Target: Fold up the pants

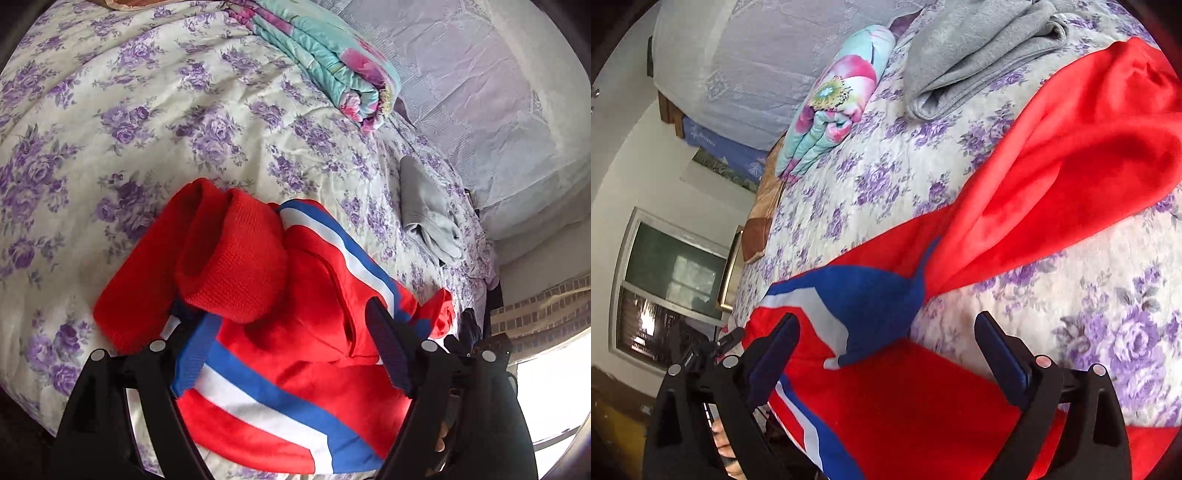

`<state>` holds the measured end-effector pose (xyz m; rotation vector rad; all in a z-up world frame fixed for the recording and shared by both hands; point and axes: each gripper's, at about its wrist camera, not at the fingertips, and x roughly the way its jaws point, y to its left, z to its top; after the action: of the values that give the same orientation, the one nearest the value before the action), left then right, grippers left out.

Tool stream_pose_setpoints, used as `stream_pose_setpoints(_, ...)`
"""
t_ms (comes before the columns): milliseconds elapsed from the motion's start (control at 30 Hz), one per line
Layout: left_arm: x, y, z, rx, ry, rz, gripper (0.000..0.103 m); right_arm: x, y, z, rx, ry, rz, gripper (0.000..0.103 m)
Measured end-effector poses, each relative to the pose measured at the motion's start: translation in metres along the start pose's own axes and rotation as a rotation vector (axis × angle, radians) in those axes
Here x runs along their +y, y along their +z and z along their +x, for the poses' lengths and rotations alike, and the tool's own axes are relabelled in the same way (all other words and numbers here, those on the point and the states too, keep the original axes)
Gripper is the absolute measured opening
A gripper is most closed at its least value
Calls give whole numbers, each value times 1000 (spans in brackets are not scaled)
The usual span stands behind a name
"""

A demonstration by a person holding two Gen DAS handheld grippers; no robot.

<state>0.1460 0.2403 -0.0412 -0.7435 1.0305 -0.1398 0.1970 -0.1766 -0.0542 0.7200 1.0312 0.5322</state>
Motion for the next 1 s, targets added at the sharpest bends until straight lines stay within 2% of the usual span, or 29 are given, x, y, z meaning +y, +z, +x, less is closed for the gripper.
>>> stream_pose_setpoints(33, 3, 4, 6, 7, 1, -19, 60, -1, 4, 6, 6, 4, 1, 73)
stream_pose_setpoints(67, 5, 7, 10, 15, 9, -23, 53, -1, 7, 13, 27, -45, 0, 26)
stream_pose_setpoints(100, 6, 10, 13, 16, 12, -23, 39, -3, 10, 22, 40, -110, 9, 2)
stream_pose_setpoints(133, 7, 12, 14, 17, 9, -22, 28, -6, 10, 23, 40, -99, 23, 4)
stream_pose_setpoints(233, 8, 13, 10, 9, -2, -26, 23, 9, 0, 7, -7, -91, -64, 4)
stream_pose_setpoints(400, -3, 17, -10, -3, -14, 34, 22, 44, -21, -37, -63, -6, -183, 4)
stream_pose_setpoints(533, -11, 20, -41, -14, -9, 155, 23, 63, -56, -62, -57, 45, -262, 4)
stream_pose_setpoints(633, -4, 13, -40, 44, 80, 251, 30, 59, -91, -46, 6, 0, -294, 4)
stream_pose_setpoints(700, 13, 6, -31, 80, 146, 266, 30, 53, -111, -27, 59, -34, -314, 4)
stream_pose_setpoints(767, 30, -1, -28, 93, 134, 244, 30, 46, -120, -19, 78, -48, -303, 4)
stream_pose_setpoints(900, 31, -9, -46, 32, 84, 244, 29, 56, -119, -41, 12, 7, -313, 4)
stream_pose_setpoints(1000, 19, -17, -58, -5, 104, 303, 29, 68, -126, -56, -7, 49, -361, 4)
